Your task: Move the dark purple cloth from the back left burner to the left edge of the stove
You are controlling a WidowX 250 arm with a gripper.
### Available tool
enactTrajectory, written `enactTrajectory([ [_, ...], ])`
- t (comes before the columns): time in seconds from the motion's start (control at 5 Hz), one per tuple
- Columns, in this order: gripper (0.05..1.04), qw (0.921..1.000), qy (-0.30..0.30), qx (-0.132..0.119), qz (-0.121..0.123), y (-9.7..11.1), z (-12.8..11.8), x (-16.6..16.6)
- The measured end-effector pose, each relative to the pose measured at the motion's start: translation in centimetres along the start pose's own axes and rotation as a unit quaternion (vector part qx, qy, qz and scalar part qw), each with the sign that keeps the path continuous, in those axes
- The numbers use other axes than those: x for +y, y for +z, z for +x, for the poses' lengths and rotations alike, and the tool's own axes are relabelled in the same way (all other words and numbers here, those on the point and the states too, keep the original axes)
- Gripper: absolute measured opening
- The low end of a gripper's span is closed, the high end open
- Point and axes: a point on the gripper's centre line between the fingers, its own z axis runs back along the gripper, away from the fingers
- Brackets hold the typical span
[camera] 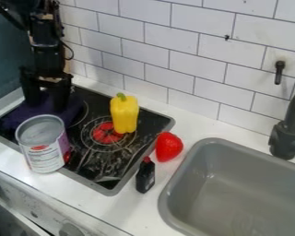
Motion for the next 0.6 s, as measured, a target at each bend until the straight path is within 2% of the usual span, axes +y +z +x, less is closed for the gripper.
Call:
enactTrajectory([
  [0.2, 1.000, 0.9998, -0.003, 0.018, 0.009, -0.6, 0.3, 0.6],
  [0.4, 1.001, 0.9986, -0.001, 0.031, 0.043, -1.1, 0.5, 1.8],
  [0.6, 1.001, 0.9978, -0.004, 0.030, 0.059, -1.3, 0.2, 2.3],
])
